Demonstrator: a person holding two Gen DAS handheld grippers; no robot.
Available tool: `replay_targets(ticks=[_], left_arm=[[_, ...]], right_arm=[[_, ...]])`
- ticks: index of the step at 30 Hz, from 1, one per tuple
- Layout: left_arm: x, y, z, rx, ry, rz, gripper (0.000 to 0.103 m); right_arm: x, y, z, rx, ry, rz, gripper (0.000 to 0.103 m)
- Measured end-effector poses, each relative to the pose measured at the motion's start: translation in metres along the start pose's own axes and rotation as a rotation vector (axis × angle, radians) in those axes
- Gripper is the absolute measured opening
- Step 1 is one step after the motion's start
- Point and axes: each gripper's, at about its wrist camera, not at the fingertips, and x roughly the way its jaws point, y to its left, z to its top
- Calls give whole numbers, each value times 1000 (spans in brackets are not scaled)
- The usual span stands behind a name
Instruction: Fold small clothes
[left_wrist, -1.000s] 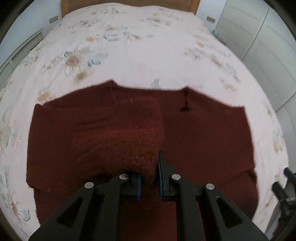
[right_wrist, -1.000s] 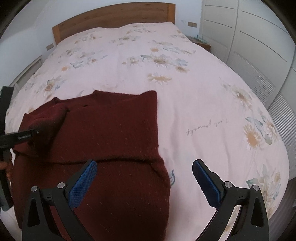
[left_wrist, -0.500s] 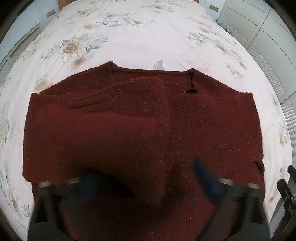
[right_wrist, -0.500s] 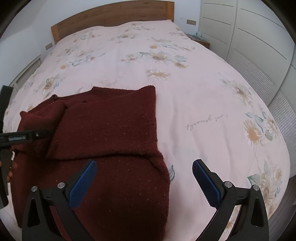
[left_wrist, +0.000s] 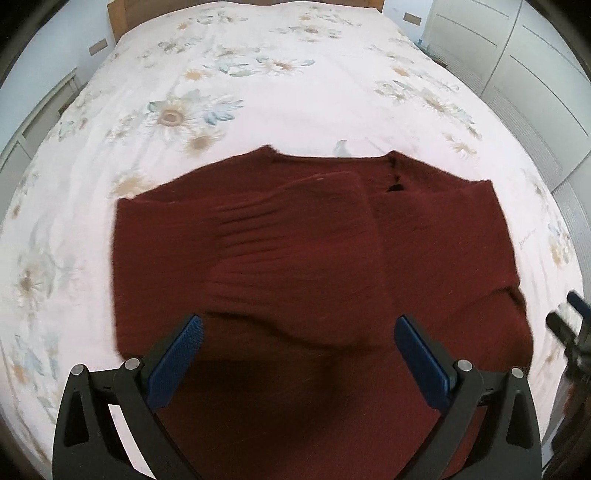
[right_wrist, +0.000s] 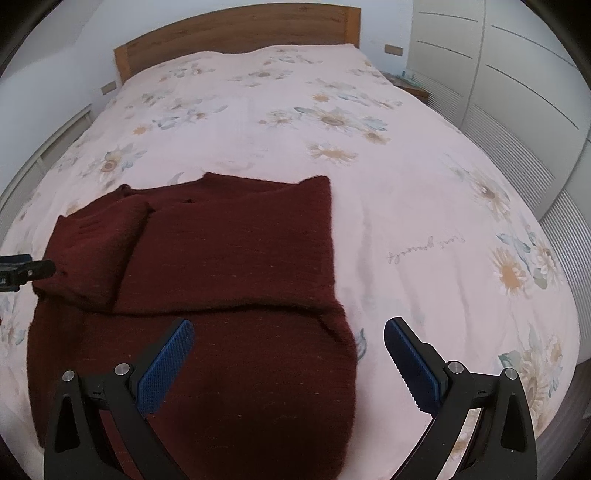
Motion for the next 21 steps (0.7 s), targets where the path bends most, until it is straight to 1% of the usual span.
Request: replay_targets(ticks=[3,6,8,11,14,17,18,20,21], left_arm=[[-5,28,-9,-8,14,34,102],[-4,64,-19,-47,30,56,102],[-2,83,-25,-62,42,85,102],[4,109,-35,-59,46,121,102],[15,122,-40,-30,68,150,102],[28,127,-44,0,85,152,102],[32,127,-45,7,86,152,101],[43,124,-46,23,83,165,93],[47,122,-46,26,85,166,85]], right_arm=[[-1,9,2,-20,-1,5,103],[0,18,3,-33,2,13,103],[2,25,4,-47,8,17,103],[6,35,5,-64,18,19,103],[10,45,5,-74,29,22,103],[15,56,7,-96,42,19,103],[17,60,7,-104,45,19,103],[20,70,8,-120,53,21,103],[21,74,8,-130,55,21,103]])
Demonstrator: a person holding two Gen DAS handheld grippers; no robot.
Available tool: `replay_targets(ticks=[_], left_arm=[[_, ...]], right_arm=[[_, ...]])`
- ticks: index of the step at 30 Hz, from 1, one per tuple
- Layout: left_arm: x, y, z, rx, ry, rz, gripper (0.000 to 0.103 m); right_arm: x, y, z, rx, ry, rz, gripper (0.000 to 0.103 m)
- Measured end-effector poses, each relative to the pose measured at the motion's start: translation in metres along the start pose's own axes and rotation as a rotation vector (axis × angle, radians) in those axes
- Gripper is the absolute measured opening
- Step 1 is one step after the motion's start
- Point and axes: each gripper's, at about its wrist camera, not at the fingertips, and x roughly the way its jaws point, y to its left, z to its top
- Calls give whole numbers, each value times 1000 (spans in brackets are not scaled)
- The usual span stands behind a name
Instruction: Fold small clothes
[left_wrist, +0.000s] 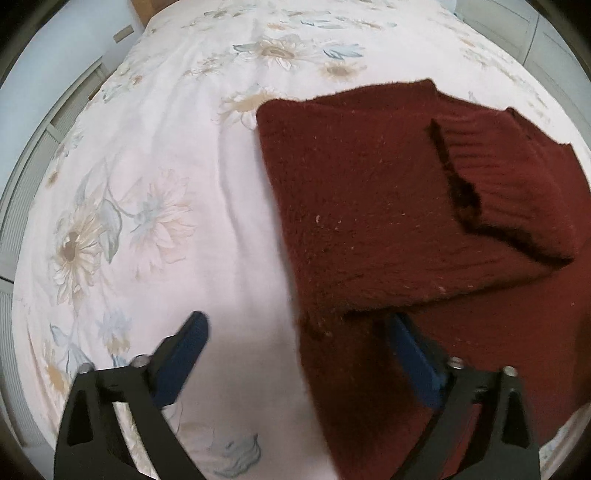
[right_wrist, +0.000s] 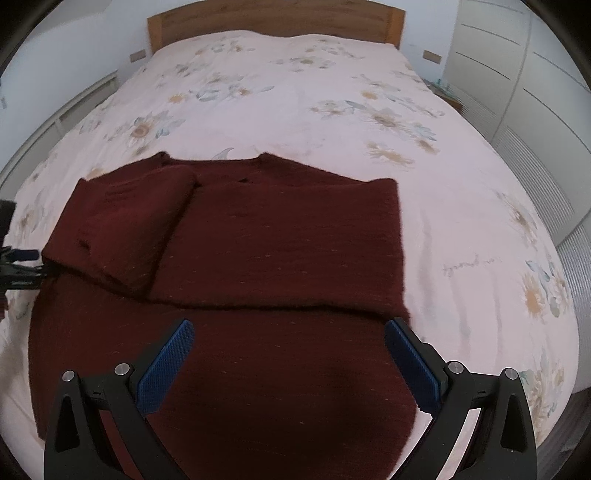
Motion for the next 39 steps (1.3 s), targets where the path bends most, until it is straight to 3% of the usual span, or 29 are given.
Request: replay_targets(ticks=[1,8,11,15,20,24,28,31,34,36,37,38,39], left_arm=[[7,-3,1,2,8,-4,77],[22,-13,12,-11,-10,-69,58],[23,-17,15,6,-17,-86,44],[23,-21,18,17,-17,-119,16],[22,-25,25,16,-10,-125,12],[22,-23,25,12,-8,-131,12],[31,-7,21,3,-4,-141,12],[30,3,16,0,-1,-150,13],[31,5,13,1,-3,-151,13],[32,5,13,0,-3,-152,13],[32,6,12,-1,-3,-154,13],[33,7,12,-3,-3,-155,13],[33,8,11,-5,-2,-158,13]], right_arm=[[1,4,1,-9,1,1,103],[8,56,26,-110,-15,36,103],[10,87,43,-170,-40,66,103],[16,131,63,-253,-61,101,103],[35,182,77,-357,-45,148,102],[69,214,80,-442,21,117,102],[99,225,75,-453,103,115,102],[112,227,74,-446,116,98,100],[117,226,78,-422,132,90,78],[118,226,82,-413,142,102,48],[116,226,82,-418,139,103,38],[114,226,83,-424,133,101,19],[111,224,84,-425,127,99,16]])
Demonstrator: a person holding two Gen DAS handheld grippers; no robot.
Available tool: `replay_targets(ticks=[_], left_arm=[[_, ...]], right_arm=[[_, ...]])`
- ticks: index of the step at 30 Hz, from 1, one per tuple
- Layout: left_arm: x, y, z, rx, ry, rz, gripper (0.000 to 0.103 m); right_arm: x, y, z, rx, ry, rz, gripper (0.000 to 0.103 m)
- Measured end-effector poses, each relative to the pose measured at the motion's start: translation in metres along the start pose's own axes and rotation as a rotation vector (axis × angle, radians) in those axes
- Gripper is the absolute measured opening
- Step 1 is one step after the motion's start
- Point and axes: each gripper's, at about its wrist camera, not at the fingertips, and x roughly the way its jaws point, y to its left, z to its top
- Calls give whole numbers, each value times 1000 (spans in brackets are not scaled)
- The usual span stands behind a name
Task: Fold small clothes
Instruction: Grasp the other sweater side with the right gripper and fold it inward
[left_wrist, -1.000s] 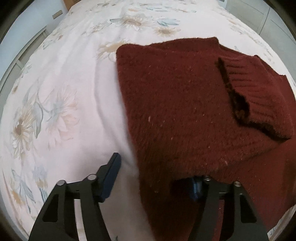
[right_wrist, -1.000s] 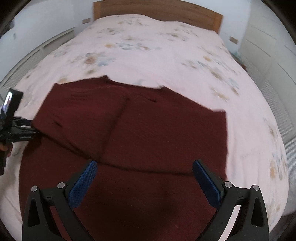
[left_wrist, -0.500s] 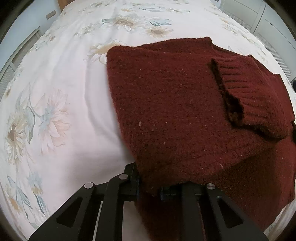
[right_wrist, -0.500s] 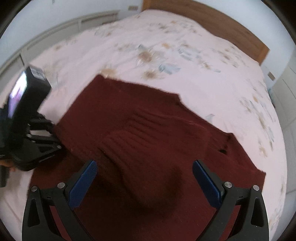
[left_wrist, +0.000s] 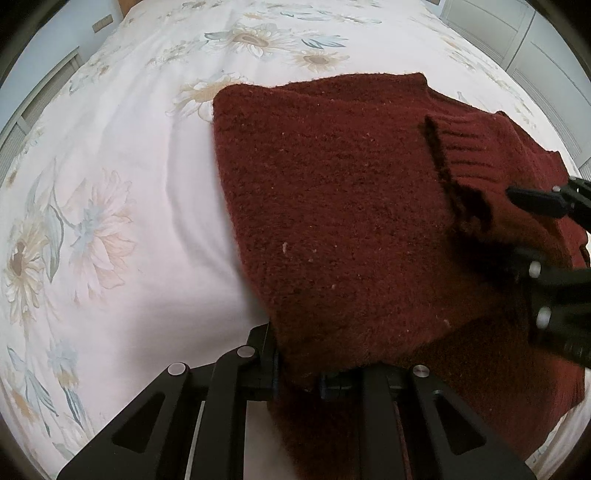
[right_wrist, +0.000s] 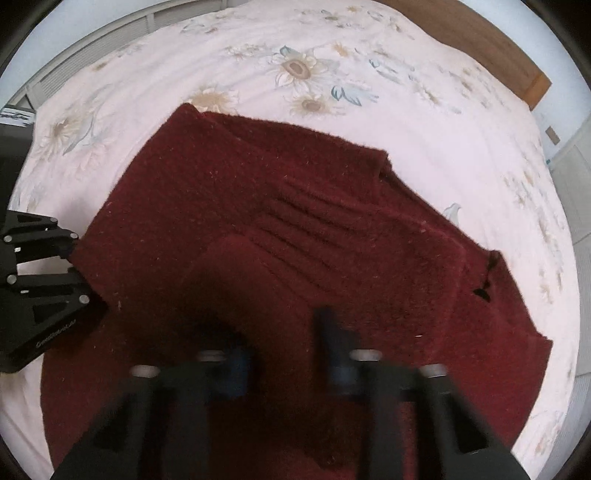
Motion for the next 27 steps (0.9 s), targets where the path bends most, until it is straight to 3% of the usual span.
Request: replay_targets(ticks=[3,16,21,27], left_arm=[[-1,2,-1,-3,4,-1,13],[-6,0,-1,-19,-15,29,12],[-16,-14,-1,21,-60,95,12],[-24,-23,-4,29,-82,126,12]], right_arm=[[-13,-17,-2,49,-30,41,10],[-70,-124,-44,303,-117,11,10],[-67,-158,-67,391,-113,1,9],[-35,-190,-108,483,-29,-10,9]])
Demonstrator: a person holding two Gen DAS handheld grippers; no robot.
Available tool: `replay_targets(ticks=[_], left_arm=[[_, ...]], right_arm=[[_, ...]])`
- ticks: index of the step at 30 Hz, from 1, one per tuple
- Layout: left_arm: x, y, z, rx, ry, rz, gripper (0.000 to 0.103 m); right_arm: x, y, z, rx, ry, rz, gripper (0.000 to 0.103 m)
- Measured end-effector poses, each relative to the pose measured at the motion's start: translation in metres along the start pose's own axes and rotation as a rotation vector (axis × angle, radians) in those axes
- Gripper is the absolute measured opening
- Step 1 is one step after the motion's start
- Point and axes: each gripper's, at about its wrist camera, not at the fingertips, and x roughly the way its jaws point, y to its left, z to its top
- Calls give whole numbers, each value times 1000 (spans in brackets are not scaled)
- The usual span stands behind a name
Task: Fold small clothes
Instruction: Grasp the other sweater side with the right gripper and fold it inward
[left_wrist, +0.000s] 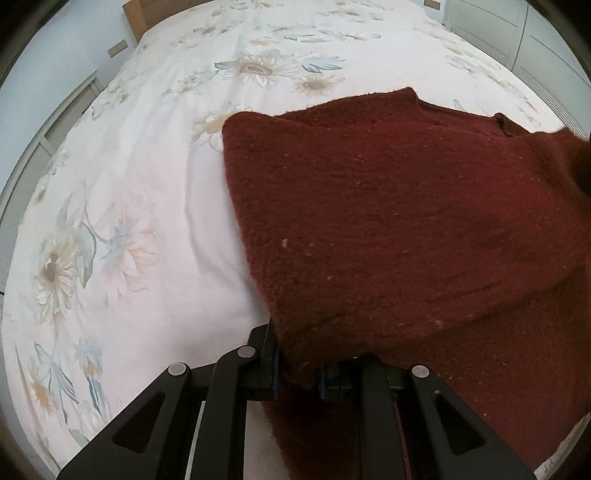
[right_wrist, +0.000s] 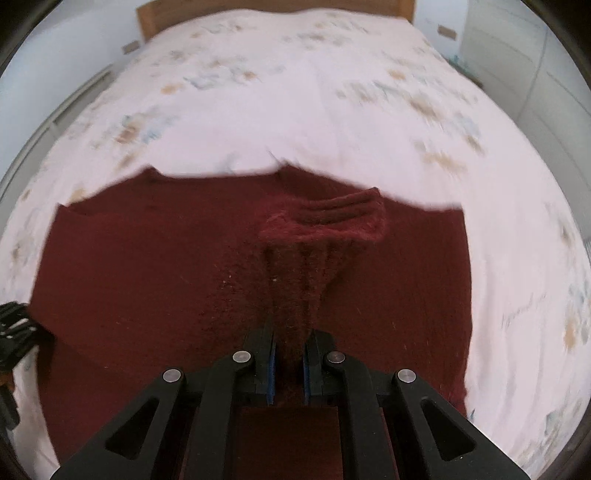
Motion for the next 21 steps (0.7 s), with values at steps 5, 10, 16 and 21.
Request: replay_targets(ticks=[5,10,16,21], left_arm=[[8,-16,4,23,19,25,12],[15,-17,7,5,27,26,12],[14,-12,2,-11,16,31,16],[12,7,1,-63,57,64,53]], right_arm=[[22,-16,-22,34,33,7,9],[18,-19,-24,57,11,7,19],[11,-40,-32,91,0,-46,57],[1,-62,-41,126,0,-25,64]])
